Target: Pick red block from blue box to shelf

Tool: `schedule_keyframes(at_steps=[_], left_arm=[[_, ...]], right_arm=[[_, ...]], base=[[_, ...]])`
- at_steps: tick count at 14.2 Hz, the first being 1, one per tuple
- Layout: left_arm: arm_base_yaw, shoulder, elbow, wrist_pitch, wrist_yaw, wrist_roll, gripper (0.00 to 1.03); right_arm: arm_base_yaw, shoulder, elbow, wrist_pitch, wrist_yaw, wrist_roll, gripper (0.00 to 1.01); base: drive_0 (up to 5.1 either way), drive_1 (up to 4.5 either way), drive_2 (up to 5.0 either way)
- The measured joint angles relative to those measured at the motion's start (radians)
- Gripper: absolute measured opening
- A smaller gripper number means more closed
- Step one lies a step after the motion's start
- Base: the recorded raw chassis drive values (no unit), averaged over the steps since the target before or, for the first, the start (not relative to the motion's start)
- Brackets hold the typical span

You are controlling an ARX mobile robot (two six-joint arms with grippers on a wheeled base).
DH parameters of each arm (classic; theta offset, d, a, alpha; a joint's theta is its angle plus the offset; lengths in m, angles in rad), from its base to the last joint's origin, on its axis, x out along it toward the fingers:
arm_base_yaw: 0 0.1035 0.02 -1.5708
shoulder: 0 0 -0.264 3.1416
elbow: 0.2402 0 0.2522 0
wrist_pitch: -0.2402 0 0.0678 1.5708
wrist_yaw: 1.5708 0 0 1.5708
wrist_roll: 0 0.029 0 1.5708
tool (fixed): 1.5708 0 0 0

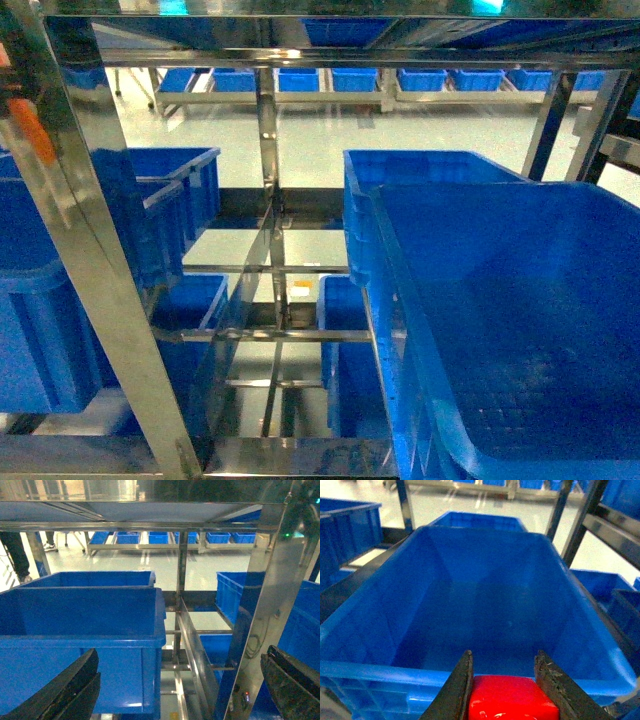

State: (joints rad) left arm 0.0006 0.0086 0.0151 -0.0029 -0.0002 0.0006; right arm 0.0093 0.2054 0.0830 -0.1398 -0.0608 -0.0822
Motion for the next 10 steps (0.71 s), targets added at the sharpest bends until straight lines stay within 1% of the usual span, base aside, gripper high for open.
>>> schedule_keyframes(at_steps=[1, 2, 4, 6, 7, 8, 9, 10], left_arm=[[0.0, 0.0, 0.0, 0.0, 0.0, 0.0, 0.98], [0.0, 0.0, 0.0, -0.001, -0.001, 0.0, 0.98], [0.0, 0.0, 0.0, 0.0, -0.001, 0.0, 0.98], [0.0, 0.0, 0.0, 0.0, -0.001, 0.0, 0.98], [0.0, 0.0, 0.0, 0.0, -0.001, 0.0, 0.98], [0.0, 0.0, 0.0, 0.0, -0.001, 0.0, 0.98], [0.0, 0.0, 0.0, 0.0, -0.001, 0.0, 0.98], [0.0, 0.0, 0.0, -0.001, 0.0, 0.0, 0.98]], right_arm=[[0.035, 0.123, 0.006, 0.085, 0.004, -0.009, 0.28], [0.052, 0.24, 0.019, 0.187, 0.014, -0.016, 0.28], [0.064, 0.549, 0.071, 0.436, 0.034, -0.016, 0.28], [0.085, 0.903, 0.163, 0.677, 0.066, -0.004, 0.28], [0.09, 1.042, 0.206, 0.774, 0.071, 0.002, 0.38], [0.105, 1.166, 0.243, 0.836, 0.114, 0.012, 0.51], [0.132, 1.172, 0.224, 0.82, 0.151, 0.014, 0.63], [0.164, 1.094, 0.177, 0.828, 0.168, 0.014, 0.74]], base=[[0.0, 0.0, 0.0], [0.0, 0.0, 0.0], [0.0, 0.0, 0.0], [0.0, 0.0, 0.0], [0.0, 0.0, 0.0], [0.0, 0.0, 0.0], [0.0, 0.0, 0.0], [0.0, 0.0, 0.0]])
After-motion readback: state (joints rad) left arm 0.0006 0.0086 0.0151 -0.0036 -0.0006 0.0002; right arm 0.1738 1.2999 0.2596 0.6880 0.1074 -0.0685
